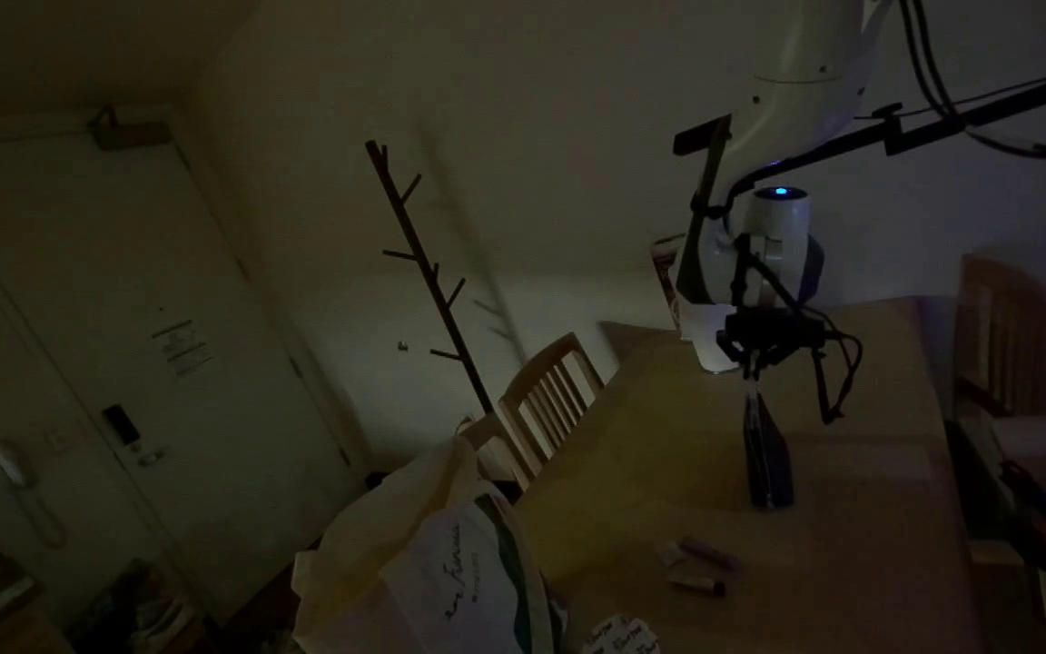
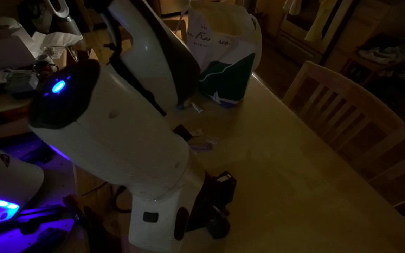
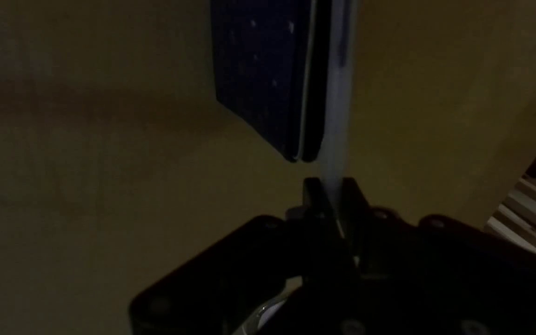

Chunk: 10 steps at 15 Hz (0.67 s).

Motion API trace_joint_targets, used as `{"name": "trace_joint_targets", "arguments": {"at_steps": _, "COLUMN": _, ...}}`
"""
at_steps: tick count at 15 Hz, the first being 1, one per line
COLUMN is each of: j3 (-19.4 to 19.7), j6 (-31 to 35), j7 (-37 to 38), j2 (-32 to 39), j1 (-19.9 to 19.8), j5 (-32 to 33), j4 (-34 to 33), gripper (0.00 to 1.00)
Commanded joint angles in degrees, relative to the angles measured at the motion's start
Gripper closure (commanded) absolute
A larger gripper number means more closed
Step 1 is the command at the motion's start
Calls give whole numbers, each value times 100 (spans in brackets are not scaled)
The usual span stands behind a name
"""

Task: Pick up the pen and put it in the parse

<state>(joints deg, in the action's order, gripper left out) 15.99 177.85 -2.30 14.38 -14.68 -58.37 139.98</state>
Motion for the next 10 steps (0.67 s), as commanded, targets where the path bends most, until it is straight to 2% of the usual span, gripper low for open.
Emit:
{"name": "trace_joint_targets", "arguments": {"at_steps": 1, "j3": -183, "j6": 570, "j7": -197, "j2": 165, "j1": -71, "j5": -198, "j4": -99, "gripper": 97}}
{"name": "trace_joint_targets", "arguments": {"at_steps": 6, "j3": -215, "j6": 1137, "j7": -46, "j2": 341, "j1": -48, "j5": -56, "j4": -76, "gripper": 97}}
{"name": "trace_joint_targets", "arguments": {"at_steps": 10, "j3": -238, "j6": 1319, "j7": -13, "j2": 440, "j1": -60, "j5": -6, "j4": -69, "gripper": 97}}
